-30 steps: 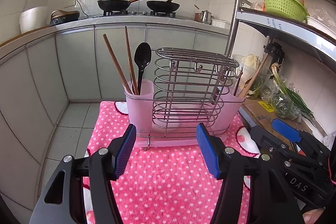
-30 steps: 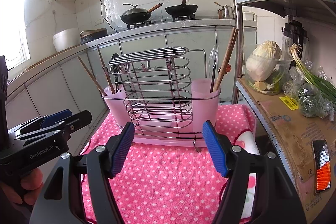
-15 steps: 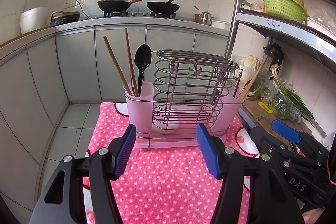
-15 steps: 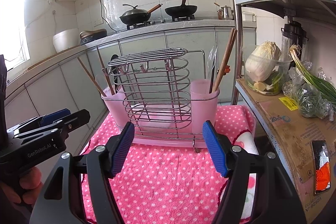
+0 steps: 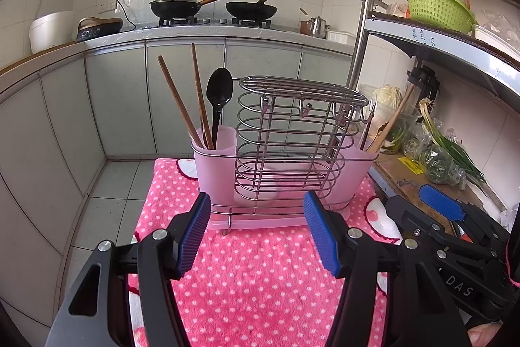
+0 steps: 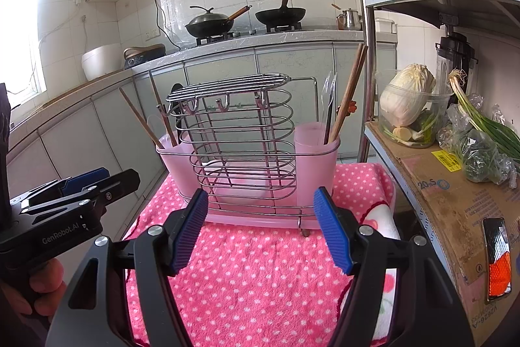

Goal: Organize utensils

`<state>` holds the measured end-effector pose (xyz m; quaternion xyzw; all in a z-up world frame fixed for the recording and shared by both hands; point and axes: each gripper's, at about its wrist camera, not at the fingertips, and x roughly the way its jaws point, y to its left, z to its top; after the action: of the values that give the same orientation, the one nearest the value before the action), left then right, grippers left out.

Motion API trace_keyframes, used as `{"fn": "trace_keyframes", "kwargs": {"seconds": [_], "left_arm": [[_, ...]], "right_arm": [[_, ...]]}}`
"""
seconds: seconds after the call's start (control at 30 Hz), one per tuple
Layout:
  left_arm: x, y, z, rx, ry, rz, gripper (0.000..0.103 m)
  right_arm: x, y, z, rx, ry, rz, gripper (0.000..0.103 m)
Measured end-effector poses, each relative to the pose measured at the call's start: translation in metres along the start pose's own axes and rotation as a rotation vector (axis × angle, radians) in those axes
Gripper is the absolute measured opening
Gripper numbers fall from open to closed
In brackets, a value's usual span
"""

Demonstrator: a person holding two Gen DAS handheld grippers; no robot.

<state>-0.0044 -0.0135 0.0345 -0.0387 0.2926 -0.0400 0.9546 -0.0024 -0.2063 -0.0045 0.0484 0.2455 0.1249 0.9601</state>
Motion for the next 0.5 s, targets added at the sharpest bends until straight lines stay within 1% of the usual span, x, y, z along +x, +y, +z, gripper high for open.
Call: {"fn": "trace_keyframes", "kwargs": {"seconds": [0.5], "left_arm": [[0.0006,-0.0023,-0.0015,0.011,-0.005,0.004,0.059]], "right_arm": [[0.0017,-0.001,0.0004,-0.002,0.002,-0.002,0.068]]}}
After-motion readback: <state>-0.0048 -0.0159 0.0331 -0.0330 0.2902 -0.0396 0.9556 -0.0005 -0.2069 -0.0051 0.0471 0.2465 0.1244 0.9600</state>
